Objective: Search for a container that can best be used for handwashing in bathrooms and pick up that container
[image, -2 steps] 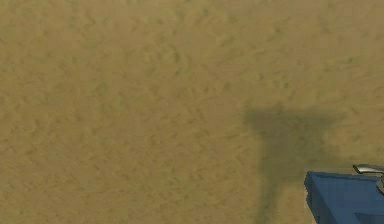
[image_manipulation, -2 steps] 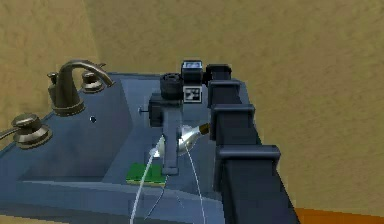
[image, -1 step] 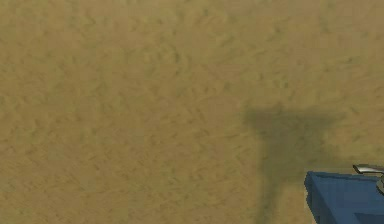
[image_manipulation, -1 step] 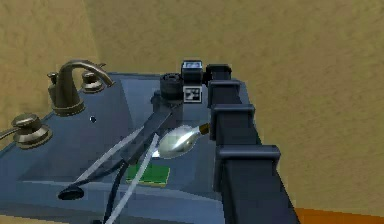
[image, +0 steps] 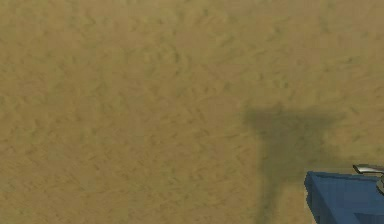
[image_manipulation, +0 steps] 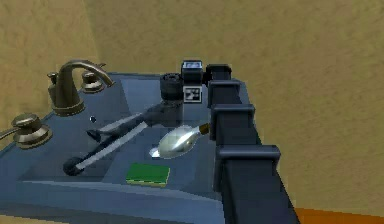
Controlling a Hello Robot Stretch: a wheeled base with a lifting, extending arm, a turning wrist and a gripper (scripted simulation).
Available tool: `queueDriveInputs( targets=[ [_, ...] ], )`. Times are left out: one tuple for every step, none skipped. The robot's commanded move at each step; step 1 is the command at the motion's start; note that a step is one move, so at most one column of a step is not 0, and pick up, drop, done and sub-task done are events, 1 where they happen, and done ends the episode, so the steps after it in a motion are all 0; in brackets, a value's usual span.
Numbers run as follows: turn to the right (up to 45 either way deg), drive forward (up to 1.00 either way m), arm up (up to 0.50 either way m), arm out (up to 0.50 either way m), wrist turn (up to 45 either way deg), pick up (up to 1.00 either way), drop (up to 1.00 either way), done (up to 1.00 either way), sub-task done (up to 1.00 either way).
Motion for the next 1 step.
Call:
queueDriveInputs(
  targets=[
    [0.0, 0.00, 0.00, 0.00, 45.0, 0.00, 0.00, 0.00, 0.00]
  ],
)
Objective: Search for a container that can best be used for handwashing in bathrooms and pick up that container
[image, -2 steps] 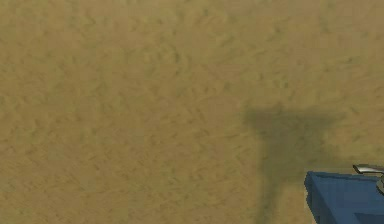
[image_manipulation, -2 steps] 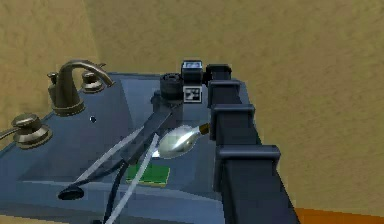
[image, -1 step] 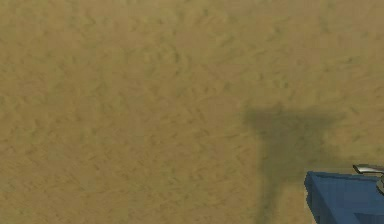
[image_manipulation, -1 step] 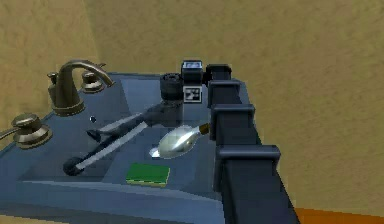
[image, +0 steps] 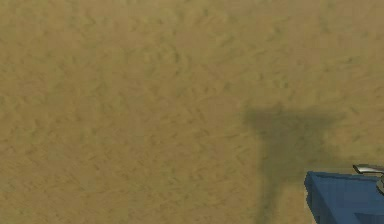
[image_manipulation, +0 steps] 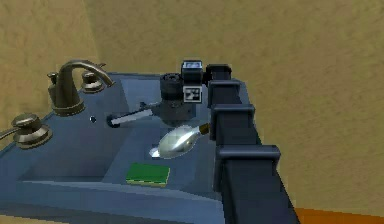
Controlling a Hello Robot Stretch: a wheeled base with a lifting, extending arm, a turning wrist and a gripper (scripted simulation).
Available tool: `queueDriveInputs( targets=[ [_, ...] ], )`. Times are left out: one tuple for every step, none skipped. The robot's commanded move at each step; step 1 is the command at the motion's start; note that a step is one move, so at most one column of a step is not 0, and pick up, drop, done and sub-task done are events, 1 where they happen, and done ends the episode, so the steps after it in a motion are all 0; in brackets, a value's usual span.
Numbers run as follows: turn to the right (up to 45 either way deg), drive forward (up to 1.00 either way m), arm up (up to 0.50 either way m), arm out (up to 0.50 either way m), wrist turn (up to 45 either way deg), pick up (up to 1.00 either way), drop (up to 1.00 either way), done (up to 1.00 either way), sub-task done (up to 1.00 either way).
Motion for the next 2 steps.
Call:
queueDriveInputs(
  targets=[
    [0.0, 0.00, 0.00, 0.00, 42.0, 0.00, 0.00, 0.00, 0.00],
    [0.0, 0.00, -0.18, 0.00, 0.0, 0.00, 0.00, 0.00, 0.00]
  ],
)
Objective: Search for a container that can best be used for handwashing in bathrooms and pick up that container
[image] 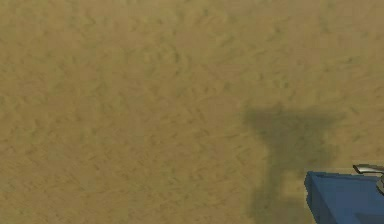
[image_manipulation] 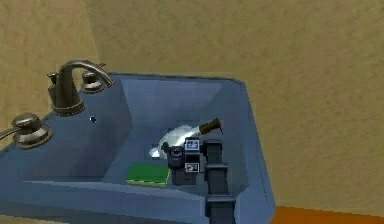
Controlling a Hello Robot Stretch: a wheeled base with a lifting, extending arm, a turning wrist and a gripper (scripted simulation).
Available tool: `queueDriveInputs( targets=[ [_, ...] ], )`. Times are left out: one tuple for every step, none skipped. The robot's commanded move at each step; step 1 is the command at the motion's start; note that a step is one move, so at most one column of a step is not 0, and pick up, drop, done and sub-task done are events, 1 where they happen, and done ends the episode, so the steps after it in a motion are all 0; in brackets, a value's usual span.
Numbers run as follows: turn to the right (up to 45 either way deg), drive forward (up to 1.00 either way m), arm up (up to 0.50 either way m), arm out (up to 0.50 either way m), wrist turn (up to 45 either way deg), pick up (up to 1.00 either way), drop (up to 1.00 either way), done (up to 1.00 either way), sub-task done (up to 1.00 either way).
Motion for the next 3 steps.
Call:
queueDriveInputs(
  targets=[
    [0.0, 0.00, 0.00, 0.00, 0.0, 1.00, 0.00, 0.00, 0.00],
    [0.0, 0.00, 0.10, 0.00, 0.0, 0.00, 0.00, 0.00, 0.00],
    [0.0, 0.00, 0.00, 0.00, 0.0, 0.00, 0.00, 1.00, 0.00]
  ],
)
